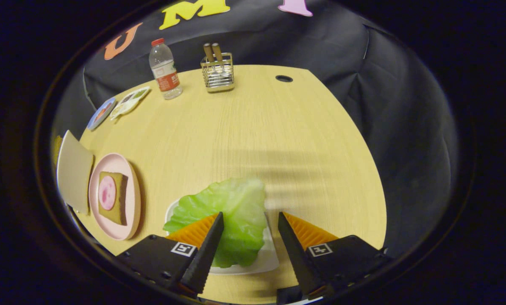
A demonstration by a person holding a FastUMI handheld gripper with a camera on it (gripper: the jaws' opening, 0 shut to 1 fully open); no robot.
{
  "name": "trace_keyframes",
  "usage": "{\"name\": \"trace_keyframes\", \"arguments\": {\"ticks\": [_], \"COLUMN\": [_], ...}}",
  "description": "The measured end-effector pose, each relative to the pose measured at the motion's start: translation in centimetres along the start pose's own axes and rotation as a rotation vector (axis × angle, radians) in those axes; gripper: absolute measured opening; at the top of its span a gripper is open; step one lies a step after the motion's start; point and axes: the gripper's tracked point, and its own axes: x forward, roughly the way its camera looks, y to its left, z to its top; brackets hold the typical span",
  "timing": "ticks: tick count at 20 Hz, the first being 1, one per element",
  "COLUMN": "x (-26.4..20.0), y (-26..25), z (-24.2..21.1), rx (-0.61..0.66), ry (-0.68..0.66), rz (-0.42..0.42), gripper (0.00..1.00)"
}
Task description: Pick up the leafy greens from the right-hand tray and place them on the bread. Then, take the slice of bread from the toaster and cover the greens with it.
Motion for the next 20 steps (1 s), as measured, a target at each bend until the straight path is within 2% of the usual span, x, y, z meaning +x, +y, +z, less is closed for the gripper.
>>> {"name": "trace_keyframes", "arguments": {"ticks": [8, 9, 11, 14, 15, 16, 20], "x": [1.0, 1.0, 1.0, 0.7, -0.7, 0.9, 0.4], "y": [0.0, -0.6, -0.5, 0.2, 0.4, 0.4, 0.7], "z": [0.4, 0.5, 0.6, 1.0, 0.7, 1.0, 0.5], "rx": [-0.063, -0.084, -0.11, -0.112, -0.106, -0.1, -0.085], "ry": [-0.003, -0.012, -0.019, -0.047, -0.045, -0.037, -0.028], "rz": [-0.037, -0.071, -0.084, -0.067, -0.07, -0.055, -0.038], "gripper": [0.53, 0.5, 0.2, 0.18, 0.18, 0.01, 0.0]}}
